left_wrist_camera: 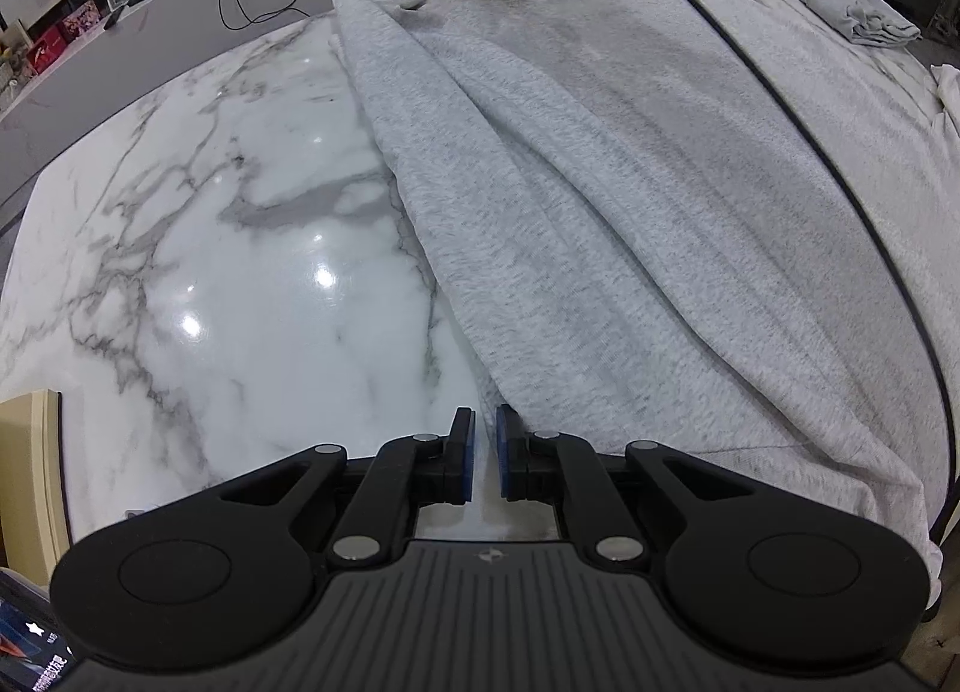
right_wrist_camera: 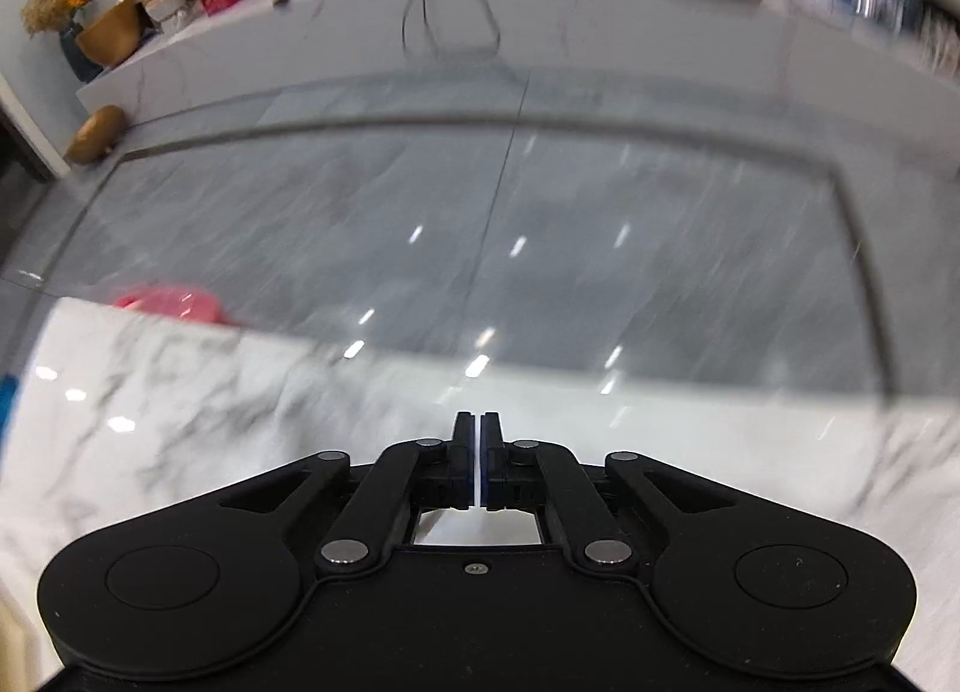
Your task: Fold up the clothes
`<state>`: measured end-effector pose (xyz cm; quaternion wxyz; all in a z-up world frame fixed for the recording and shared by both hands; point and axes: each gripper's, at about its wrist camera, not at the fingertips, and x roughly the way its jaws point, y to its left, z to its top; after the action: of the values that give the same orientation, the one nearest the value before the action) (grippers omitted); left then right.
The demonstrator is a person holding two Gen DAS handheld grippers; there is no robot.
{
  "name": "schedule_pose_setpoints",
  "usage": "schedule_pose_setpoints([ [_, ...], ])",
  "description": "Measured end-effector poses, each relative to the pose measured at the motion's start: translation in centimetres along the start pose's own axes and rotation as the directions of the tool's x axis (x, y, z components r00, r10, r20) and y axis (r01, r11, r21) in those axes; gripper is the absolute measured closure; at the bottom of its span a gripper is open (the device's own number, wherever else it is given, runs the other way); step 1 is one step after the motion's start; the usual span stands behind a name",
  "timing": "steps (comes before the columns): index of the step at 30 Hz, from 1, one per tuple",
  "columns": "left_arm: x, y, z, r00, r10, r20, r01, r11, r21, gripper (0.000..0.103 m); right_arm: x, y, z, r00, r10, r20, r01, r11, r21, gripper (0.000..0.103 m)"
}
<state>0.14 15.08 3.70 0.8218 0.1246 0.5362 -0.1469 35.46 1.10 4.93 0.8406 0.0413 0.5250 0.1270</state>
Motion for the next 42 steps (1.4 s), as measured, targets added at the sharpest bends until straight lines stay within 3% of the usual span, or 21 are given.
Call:
schedule_pose_setpoints([
  [2,0.0,0.0,0.0,1.000,0.002,0.000,-0.002,1.000,0.002,0.097,0.6,-0.3,-0.5,0.999,0.031,-0.022,-0.030,0.999,0.041,0.079],
  [6,0.0,0.0,-0.1,1.000,0.003,0.005,-0.003,1.000,0.004,0.097,1.5,-0.3,-1.1,0.996,0.085,-0.035,-0.080,0.990,0.120,0.075],
  [11,0.0,0.0,-0.1,1.000,0.001,0.005,-0.001,1.000,0.009,0.097,2.3,1.0,-1.6,0.998,0.052,-0.043,-0.048,0.994,0.103,0.076],
  [12,0.0,0.0,-0.1,1.000,0.001,0.005,-0.001,1.000,0.010,0.097,2.2,1.3,-1.7,0.998,0.045,-0.038,-0.041,0.994,0.100,0.077],
  [14,0.0,0.0,-0.1,1.000,0.001,0.007,-0.001,1.000,0.012,0.097,2.2,1.6,-2.0,0.999,0.025,-0.032,-0.023,0.996,0.085,0.101],
  [21,0.1,0.0,-0.2,1.000,0.004,0.011,-0.004,1.000,0.013,0.097,1.3,1.9,-1.8,0.999,-0.022,0.036,0.022,1.000,0.017,0.102],
  [26,0.1,0.0,-0.2,1.000,0.004,0.010,-0.004,1.000,0.013,0.097,-0.5,3.3,-0.4,0.981,-0.116,0.155,0.141,0.976,-0.167,0.102],
  [28,0.1,0.0,-0.1,1.000,0.003,0.009,-0.003,1.000,0.014,0.097,-0.4,3.9,-0.1,0.981,-0.115,0.155,0.149,0.961,-0.232,0.102],
  [30,0.1,0.0,-0.2,1.000,0.002,0.009,-0.002,1.000,0.014,0.097,0.0,4.1,-0.1,0.978,-0.139,0.156,0.177,0.947,-0.267,0.095],
  [32,0.1,0.0,-0.2,1.000,0.001,0.010,-0.001,1.000,0.013,0.097,0.1,4.2,-0.1,0.972,-0.165,0.167,0.208,0.936,-0.284,0.080],
  [34,0.1,0.0,-0.2,1.000,0.001,0.011,-0.001,1.000,0.013,0.097,-0.1,3.7,-0.4,0.970,-0.176,0.166,0.216,0.938,-0.270,0.079],
  [42,0.1,0.1,-0.1,1.000,-0.001,0.009,0.001,1.000,0.002,0.097,-2.6,1.0,-4.3,0.999,-0.045,0.011,0.047,0.981,-0.191,0.079],
])
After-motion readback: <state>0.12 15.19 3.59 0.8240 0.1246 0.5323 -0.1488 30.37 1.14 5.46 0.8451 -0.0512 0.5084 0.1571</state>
